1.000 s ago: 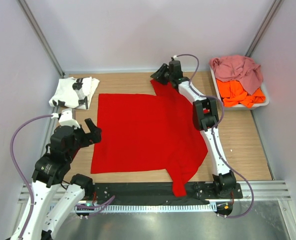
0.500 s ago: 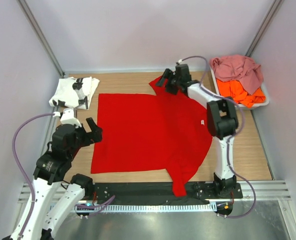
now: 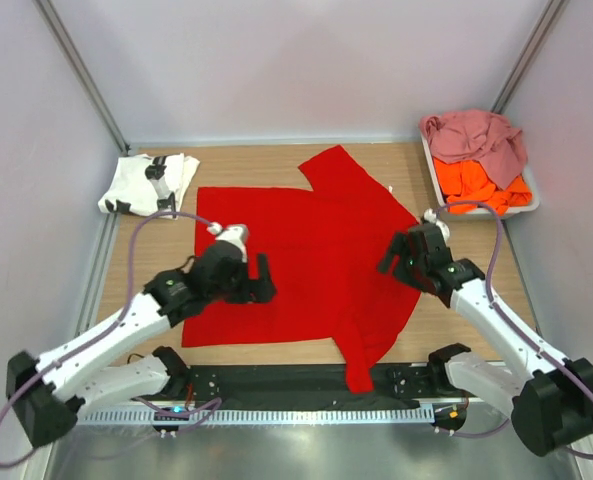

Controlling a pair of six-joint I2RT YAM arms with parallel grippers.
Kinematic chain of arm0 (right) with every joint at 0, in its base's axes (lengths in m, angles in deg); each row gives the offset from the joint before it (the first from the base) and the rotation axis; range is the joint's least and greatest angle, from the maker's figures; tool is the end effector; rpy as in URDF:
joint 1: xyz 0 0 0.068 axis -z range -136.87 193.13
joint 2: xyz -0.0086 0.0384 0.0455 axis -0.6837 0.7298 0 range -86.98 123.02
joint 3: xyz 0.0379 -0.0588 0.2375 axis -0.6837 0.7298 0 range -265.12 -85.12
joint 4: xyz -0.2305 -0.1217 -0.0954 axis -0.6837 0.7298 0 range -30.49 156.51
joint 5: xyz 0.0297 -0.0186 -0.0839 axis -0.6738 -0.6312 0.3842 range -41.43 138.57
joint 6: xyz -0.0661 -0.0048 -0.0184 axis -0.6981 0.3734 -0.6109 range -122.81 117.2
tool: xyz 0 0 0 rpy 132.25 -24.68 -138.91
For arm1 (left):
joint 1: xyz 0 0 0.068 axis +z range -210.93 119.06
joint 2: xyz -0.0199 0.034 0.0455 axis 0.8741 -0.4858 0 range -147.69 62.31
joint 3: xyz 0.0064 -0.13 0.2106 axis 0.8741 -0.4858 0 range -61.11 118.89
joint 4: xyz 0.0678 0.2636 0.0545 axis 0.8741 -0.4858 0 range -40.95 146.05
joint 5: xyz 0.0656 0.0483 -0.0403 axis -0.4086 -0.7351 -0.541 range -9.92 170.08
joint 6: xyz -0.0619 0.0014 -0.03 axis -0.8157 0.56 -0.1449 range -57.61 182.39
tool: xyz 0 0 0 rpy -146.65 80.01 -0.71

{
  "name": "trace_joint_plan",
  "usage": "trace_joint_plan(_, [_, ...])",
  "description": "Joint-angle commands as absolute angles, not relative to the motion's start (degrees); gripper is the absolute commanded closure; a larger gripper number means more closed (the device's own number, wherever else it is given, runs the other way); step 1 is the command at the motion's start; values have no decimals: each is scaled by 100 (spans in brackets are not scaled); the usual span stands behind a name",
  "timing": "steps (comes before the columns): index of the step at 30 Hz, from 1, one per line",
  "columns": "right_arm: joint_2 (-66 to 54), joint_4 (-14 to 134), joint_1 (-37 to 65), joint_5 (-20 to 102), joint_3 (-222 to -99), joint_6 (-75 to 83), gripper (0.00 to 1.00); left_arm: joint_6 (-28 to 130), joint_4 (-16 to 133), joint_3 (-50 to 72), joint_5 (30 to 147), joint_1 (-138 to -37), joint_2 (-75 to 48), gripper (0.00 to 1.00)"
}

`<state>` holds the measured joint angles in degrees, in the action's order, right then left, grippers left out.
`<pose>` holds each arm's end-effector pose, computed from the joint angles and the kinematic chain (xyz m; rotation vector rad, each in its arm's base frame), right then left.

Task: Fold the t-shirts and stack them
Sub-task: Flatten the tshirt out

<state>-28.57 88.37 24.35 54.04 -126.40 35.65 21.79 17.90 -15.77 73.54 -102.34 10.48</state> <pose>0.2416 0.0766 0.2031 0.4555 2.3561 0.3637 0.1784 -0.1488 0.2397 -0.0406 2.4155 -0.5579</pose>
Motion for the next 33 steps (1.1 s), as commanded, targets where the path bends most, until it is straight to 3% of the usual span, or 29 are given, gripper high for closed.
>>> trace_joint_plan(1, [-3599, 9439, 2371, 5823, -12213, 3877, 21, 1221, 2852, -1550, 6798, -11660, 547, 6])
trace_joint_plan(7, [-4294, 9713, 2371, 6174, -12361, 3982, 21, 588, 3609, -909, 6339, -13499, -1211, 14])
trace_joint_plan(16, [-4339, 9766, 2380, 6501, -12433, 3877, 21, 586, 3769, 391, 6172, -14784, -3101, 30])
trace_joint_plan(24, [-4418, 9731, 2380, 6553, -12362, 3824, 21, 667, 2390, 2025, 5995, -15164, -4245, 30])
trace_joint_plan(33, [-4453, 9739, 2380, 6571, -12380, 3789, 21, 377, 1449, 2423, 6066, -15234, -4921, 36])
